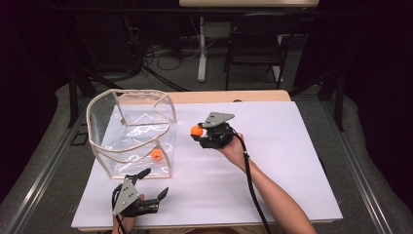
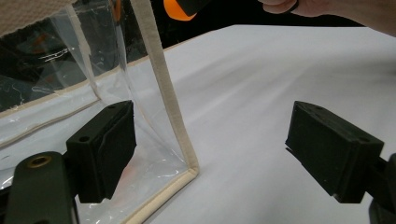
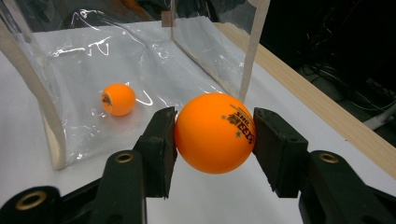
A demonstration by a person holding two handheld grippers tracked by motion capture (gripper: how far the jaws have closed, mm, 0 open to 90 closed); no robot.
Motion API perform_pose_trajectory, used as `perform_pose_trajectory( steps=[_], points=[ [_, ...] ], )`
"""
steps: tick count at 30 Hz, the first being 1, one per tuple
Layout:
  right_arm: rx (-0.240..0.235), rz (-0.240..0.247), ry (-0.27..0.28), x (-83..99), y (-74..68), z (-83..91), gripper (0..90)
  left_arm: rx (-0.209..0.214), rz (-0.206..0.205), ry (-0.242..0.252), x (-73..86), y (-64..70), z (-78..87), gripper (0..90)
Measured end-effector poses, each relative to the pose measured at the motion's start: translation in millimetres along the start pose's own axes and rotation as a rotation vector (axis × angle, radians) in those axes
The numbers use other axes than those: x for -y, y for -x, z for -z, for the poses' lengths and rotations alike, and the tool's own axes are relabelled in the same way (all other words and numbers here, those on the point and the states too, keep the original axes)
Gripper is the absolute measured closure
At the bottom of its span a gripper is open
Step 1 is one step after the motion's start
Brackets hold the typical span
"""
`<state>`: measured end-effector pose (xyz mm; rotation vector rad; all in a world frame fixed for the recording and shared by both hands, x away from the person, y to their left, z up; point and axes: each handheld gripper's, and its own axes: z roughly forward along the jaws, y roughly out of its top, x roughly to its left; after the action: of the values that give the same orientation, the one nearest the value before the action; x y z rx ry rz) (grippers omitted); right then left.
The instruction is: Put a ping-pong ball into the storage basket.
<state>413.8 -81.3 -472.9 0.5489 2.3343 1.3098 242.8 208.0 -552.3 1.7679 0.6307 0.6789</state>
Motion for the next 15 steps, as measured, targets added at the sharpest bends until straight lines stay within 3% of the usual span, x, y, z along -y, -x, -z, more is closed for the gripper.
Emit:
perform_pose_trajectory(
  steps=[15],
  points=[
    [0.006,0.011,0.019,-8.9,1.1,9.9,50.7,0.0,0.001,0.0,0.0,0.1,-0.3,15.8]
  ],
)
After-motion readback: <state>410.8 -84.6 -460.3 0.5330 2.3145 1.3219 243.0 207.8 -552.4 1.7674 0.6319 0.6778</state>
